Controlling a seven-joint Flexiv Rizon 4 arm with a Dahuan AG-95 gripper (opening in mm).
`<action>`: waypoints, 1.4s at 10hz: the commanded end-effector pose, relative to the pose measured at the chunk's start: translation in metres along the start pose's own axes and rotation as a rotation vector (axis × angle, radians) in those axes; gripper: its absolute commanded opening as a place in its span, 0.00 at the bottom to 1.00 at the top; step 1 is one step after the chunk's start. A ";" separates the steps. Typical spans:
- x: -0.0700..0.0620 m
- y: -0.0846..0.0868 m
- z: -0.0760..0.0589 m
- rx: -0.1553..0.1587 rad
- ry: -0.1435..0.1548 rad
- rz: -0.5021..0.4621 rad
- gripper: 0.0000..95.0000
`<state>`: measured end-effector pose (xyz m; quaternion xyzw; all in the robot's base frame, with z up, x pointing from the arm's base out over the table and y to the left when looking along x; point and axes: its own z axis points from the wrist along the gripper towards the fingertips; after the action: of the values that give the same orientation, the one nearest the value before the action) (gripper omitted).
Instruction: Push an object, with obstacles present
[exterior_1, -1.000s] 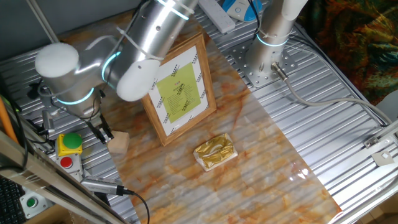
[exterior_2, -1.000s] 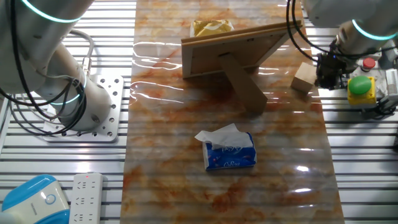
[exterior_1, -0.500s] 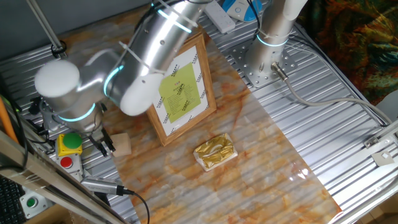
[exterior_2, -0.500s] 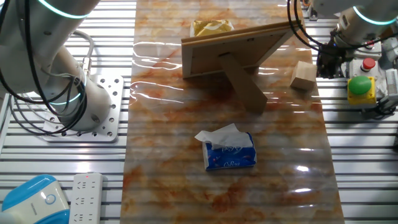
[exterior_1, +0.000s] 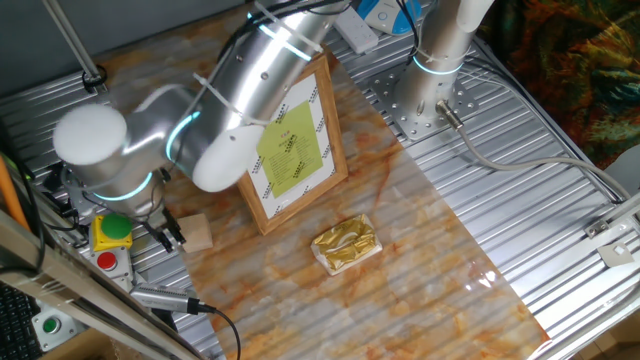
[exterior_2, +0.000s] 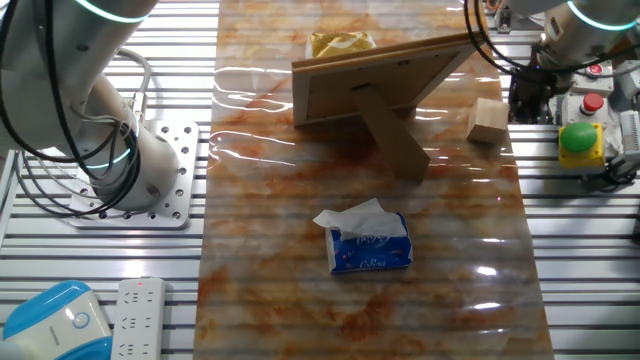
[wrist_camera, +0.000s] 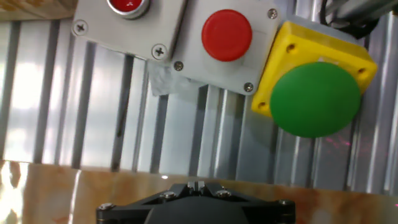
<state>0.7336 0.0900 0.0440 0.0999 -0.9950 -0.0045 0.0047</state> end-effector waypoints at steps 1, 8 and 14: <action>0.002 -0.009 -0.005 0.014 0.009 -0.016 0.00; 0.015 -0.037 -0.010 0.042 0.039 -0.072 0.00; 0.021 -0.044 -0.020 0.070 0.031 -0.008 0.00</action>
<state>0.7214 0.0418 0.0637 0.1027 -0.9940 0.0322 0.0170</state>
